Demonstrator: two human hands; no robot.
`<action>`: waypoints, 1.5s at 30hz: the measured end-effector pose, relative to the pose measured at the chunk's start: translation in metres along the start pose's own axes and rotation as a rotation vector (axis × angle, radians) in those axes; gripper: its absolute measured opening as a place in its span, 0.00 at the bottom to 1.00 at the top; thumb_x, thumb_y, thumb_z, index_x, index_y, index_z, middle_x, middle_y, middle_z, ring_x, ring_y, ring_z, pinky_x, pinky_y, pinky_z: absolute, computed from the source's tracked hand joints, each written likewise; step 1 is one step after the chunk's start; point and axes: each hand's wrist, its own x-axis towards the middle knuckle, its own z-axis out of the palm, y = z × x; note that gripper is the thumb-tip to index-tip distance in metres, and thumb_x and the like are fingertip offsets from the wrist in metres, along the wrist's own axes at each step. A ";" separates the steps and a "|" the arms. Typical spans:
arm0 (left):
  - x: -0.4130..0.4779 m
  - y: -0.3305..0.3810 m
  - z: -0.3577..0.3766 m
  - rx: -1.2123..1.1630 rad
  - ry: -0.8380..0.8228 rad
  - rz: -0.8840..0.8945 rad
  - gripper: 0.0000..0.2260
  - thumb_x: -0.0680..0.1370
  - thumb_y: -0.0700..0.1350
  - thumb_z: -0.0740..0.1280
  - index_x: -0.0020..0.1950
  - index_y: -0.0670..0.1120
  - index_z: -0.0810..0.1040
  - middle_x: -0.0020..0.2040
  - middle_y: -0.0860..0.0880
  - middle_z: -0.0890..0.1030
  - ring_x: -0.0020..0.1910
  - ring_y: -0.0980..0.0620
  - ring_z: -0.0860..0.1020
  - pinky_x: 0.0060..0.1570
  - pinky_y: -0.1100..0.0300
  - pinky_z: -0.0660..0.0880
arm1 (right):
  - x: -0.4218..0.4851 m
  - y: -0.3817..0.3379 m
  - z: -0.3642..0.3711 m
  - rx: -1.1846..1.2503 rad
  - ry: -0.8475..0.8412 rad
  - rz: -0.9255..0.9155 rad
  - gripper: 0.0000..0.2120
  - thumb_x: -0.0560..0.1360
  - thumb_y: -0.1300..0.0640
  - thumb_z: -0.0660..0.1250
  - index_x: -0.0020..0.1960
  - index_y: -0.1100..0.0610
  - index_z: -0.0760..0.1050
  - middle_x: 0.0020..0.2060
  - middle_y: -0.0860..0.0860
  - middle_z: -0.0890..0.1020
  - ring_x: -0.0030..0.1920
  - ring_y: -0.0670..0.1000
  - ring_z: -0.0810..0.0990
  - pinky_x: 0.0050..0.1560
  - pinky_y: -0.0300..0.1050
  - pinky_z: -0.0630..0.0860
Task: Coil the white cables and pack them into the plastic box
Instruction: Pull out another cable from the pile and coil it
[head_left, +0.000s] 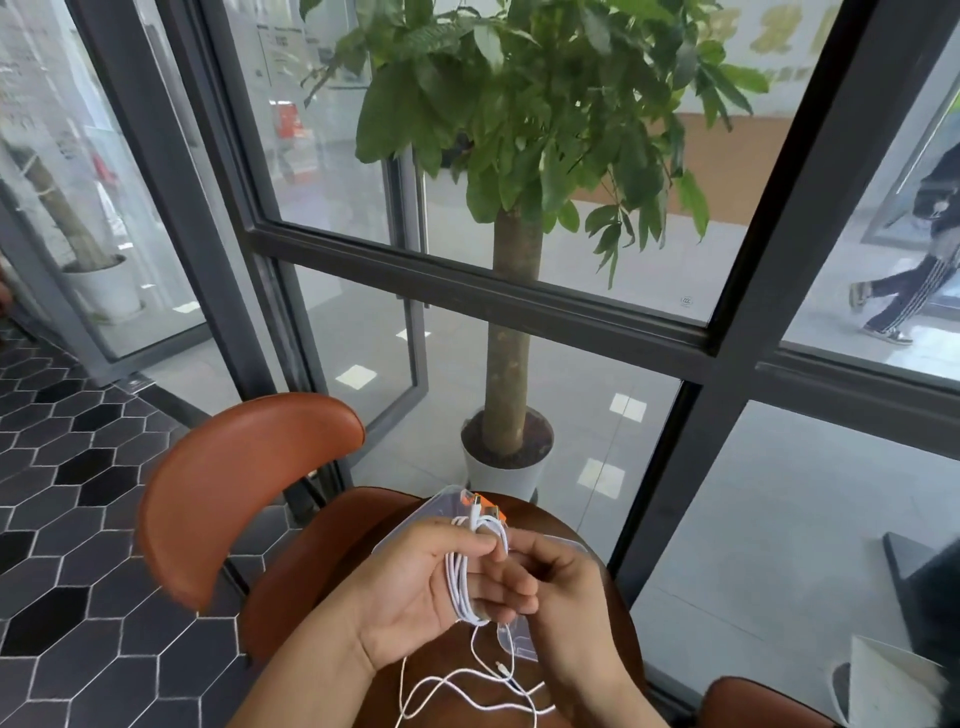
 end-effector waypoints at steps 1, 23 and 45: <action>0.000 0.003 0.004 0.011 0.009 -0.002 0.17 0.73 0.39 0.66 0.54 0.28 0.74 0.44 0.33 0.83 0.44 0.36 0.83 0.49 0.48 0.76 | 0.000 -0.001 -0.001 0.000 0.017 -0.008 0.17 0.74 0.74 0.69 0.44 0.53 0.87 0.39 0.59 0.88 0.39 0.57 0.88 0.37 0.48 0.86; -0.013 0.003 0.003 0.596 0.431 0.170 0.08 0.81 0.40 0.65 0.53 0.44 0.84 0.44 0.42 0.87 0.45 0.44 0.87 0.42 0.52 0.83 | 0.001 -0.015 -0.025 0.262 -0.087 0.165 0.12 0.80 0.57 0.65 0.49 0.63 0.84 0.47 0.64 0.87 0.45 0.61 0.87 0.48 0.53 0.84; -0.012 -0.002 0.004 0.644 0.544 0.135 0.06 0.81 0.40 0.66 0.50 0.40 0.83 0.41 0.41 0.86 0.39 0.42 0.87 0.42 0.51 0.85 | -0.004 0.001 -0.031 -0.202 0.154 -0.207 0.06 0.76 0.52 0.70 0.49 0.47 0.85 0.38 0.45 0.88 0.38 0.50 0.87 0.42 0.46 0.85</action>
